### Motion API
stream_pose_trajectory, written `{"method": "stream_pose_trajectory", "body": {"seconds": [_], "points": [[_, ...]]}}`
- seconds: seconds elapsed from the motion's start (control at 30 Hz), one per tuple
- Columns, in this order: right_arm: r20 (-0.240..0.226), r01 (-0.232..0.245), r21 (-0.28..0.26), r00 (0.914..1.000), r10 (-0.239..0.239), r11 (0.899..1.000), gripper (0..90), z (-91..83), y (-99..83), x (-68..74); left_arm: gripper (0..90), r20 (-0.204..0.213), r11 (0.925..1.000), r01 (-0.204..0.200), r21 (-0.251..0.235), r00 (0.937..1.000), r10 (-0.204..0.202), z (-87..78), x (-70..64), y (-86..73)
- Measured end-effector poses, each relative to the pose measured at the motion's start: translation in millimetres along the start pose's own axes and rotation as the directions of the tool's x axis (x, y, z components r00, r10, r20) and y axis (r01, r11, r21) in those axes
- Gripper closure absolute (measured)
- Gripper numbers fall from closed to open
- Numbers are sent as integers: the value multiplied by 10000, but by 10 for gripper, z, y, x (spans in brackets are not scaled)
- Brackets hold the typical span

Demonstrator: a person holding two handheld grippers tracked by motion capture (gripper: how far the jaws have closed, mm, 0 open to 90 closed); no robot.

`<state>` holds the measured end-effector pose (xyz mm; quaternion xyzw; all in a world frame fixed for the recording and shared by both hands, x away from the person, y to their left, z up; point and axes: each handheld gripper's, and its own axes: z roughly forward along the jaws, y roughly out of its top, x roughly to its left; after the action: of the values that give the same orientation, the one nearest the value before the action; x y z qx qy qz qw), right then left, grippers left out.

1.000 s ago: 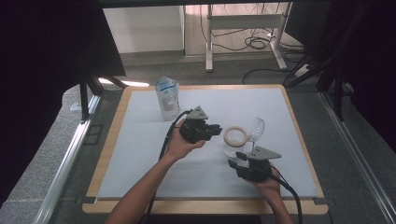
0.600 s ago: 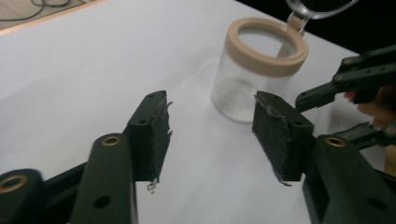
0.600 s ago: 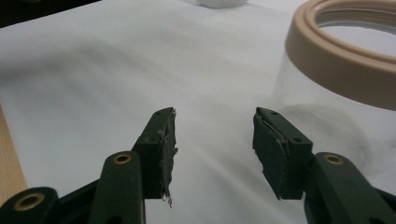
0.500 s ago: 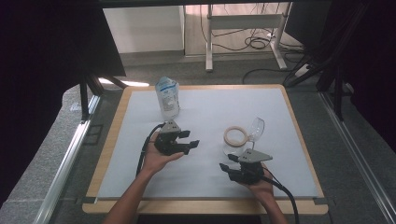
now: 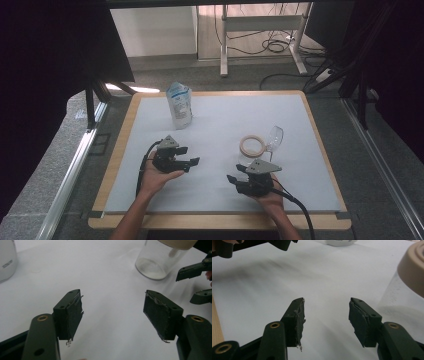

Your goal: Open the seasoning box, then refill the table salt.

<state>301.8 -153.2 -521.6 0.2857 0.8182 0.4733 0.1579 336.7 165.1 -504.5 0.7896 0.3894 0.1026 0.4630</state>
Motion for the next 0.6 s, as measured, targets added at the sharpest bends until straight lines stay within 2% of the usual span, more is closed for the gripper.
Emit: {"method": "stream_pose_trajectory", "body": {"seconds": [0.07, 0.3, 0.6], "points": [[-4, 26, -83, 10000, -26, 10000, 466, 29, 17, 6, 327, -225, 10000, -34, -8, 9997, 33, -12, 22, -25], [-65, 84, -70, 9999, -84, 9999, 466, 84, 23, 27, 331, -426, 9997, 242, -101, 9988, -246, -75, 113, -89], [-109, 153, 13, 9998, -153, 9999, 459, 125, 27, 33, 334, -951, 9982, 526, -295, 9939, -552, -188, 289, -105]]}}
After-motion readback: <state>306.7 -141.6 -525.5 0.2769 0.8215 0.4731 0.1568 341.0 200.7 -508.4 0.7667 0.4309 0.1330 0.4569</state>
